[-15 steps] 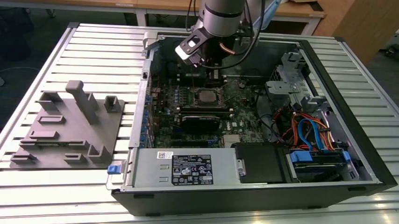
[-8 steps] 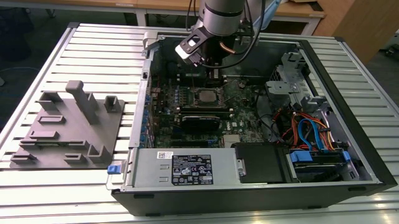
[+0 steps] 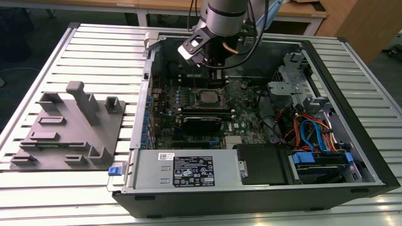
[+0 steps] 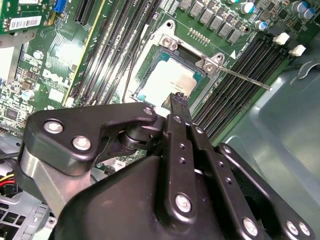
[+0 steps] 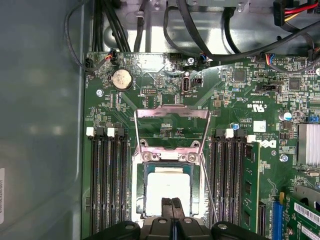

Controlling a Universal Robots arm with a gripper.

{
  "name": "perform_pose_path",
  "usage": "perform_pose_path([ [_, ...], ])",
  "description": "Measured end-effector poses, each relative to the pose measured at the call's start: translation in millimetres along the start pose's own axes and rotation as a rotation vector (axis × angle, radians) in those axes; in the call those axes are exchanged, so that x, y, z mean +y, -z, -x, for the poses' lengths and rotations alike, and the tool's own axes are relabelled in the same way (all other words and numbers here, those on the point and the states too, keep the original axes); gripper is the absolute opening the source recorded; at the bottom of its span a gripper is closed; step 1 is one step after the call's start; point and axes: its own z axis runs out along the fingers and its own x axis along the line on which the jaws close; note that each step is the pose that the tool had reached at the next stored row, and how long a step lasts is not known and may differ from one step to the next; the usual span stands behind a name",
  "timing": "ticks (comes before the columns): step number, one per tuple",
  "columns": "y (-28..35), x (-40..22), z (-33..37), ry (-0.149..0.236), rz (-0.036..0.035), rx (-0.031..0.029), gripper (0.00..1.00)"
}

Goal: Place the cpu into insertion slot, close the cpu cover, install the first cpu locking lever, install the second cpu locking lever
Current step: 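Close the cpu cover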

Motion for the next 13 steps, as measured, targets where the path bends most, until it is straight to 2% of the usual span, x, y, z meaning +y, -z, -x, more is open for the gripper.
perform_pose_path([
  [13,4.4,0.3,-0.1,0.0,0.0,0.0,0.1],
])
